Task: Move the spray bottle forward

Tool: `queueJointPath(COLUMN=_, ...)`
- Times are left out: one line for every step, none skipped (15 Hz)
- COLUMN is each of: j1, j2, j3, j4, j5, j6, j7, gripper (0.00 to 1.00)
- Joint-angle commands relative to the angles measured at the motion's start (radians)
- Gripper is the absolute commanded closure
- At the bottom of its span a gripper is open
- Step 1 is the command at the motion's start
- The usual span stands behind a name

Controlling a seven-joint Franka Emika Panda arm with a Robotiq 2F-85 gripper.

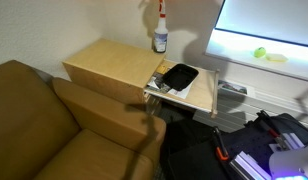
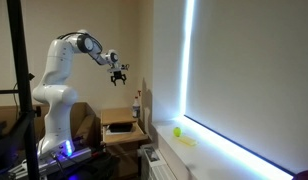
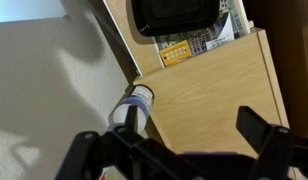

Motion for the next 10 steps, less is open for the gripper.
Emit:
queueJointPath(j1=0.008, j2=0.006, j3=-0.002, j4=-0.036, j5=-0.073, j6=-0.066, j7=-0.033, gripper=0.0)
queueJointPath(j1=0.009, j2=0.045, j3=-0.009, j4=-0.017, j5=-0.1, j6=-0.088, j7=-0.017, gripper=0.0)
queueJointPath(j1=0.002, j2=0.114, j3=-0.011, j4=0.033, j5=-0.077, j6=-0.095, j7=0.013, gripper=0.0)
queueJointPath(j1=-0.009, j2=0.159, j3=-0.013, j4=0.068, j5=-0.039, j6=-0.071, j7=0.021, gripper=0.0)
queueJointPath(j1=-0.018, j2=0.203, j3=-0.016, j4=0.11, j5=0.002, j6=-0.047, j7=0.044, gripper=0.0)
queueJointPath(j1=-0.029, j2=0.257, j3=-0.015, j4=0.168, j5=0.06, j6=-0.038, j7=0.055, gripper=0.0)
queueJointPath(j1=-0.031, j2=0.31, j3=-0.021, j4=0.228, j5=0.083, j6=-0.01, j7=0.078, gripper=0.0)
queueJointPath(j1=-0.035, j2=0.357, j3=-0.028, j4=0.287, j5=0.111, j6=0.008, j7=0.097, gripper=0.0)
queueJointPath(j1=-0.035, j2=0.399, j3=-0.039, j4=0.342, j5=0.125, j6=0.028, j7=0.13, gripper=0.0)
queueJointPath(j1=-0.031, j2=0.435, j3=-0.051, j4=0.401, j5=0.131, j6=0.043, j7=0.165, gripper=0.0)
